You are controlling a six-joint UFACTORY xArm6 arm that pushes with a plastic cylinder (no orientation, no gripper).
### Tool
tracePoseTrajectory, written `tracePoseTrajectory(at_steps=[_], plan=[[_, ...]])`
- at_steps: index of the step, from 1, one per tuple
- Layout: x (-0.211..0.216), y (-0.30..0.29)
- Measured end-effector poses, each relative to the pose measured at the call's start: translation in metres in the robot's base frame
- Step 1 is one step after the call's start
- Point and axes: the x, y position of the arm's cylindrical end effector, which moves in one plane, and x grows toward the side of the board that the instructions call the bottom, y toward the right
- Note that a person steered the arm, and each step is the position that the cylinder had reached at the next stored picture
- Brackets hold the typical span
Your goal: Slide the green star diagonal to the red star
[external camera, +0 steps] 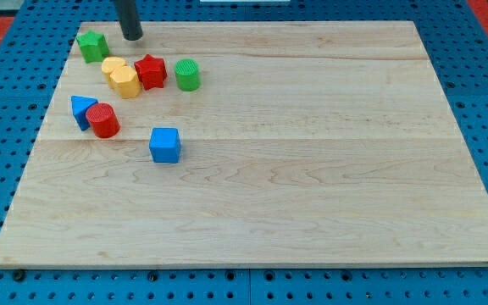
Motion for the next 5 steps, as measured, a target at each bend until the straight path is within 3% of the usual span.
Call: tracePoseTrajectory(at_steps=[2, 3, 4, 5], plan=[[-0.028, -0.127], [-0.023, -0.130], [0.032, -0.127], [0.048, -0.108]])
